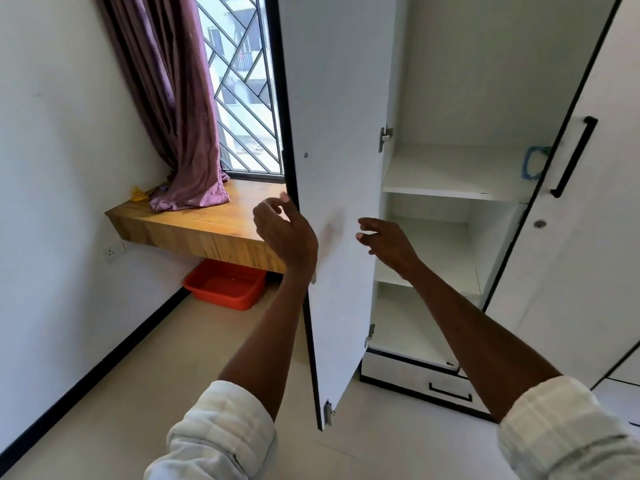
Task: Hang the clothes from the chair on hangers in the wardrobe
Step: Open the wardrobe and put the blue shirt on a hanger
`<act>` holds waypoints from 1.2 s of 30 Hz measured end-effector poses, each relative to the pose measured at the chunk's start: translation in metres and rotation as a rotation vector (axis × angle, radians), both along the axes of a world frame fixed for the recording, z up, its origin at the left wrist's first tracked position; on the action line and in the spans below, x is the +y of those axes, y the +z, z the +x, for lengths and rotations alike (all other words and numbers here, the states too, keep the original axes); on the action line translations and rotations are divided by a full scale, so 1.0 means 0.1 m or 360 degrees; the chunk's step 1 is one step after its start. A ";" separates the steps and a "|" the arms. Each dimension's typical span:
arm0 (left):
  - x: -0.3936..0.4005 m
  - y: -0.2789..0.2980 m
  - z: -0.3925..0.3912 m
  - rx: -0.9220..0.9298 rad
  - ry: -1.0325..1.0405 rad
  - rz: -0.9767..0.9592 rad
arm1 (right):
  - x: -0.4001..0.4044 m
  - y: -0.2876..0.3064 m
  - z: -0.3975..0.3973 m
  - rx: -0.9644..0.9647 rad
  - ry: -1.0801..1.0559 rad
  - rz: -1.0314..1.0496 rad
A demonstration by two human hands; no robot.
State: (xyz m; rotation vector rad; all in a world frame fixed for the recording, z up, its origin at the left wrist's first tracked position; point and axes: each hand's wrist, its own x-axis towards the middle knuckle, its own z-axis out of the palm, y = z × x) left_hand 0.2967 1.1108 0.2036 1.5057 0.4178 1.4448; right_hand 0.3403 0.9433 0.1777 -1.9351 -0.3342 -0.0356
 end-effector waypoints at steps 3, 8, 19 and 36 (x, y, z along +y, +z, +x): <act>-0.48 -0.30 -0.03 -0.0041 -0.0049 0.0361 | -0.41 -0.10 0.00 -0.0056 -0.0154 0.0000; -1.30 -0.76 0.25 0.0507 -0.0657 0.0508 | -1.39 -0.13 0.01 -0.0050 -0.0327 -0.0096; -2.93 -0.81 1.06 0.1007 -0.1347 0.0768 | -3.41 0.26 0.45 -0.0083 -0.0894 -0.0157; -4.14 0.23 3.05 0.0667 -0.2112 0.0343 | -3.72 0.90 1.96 -0.0481 -0.0818 -0.0163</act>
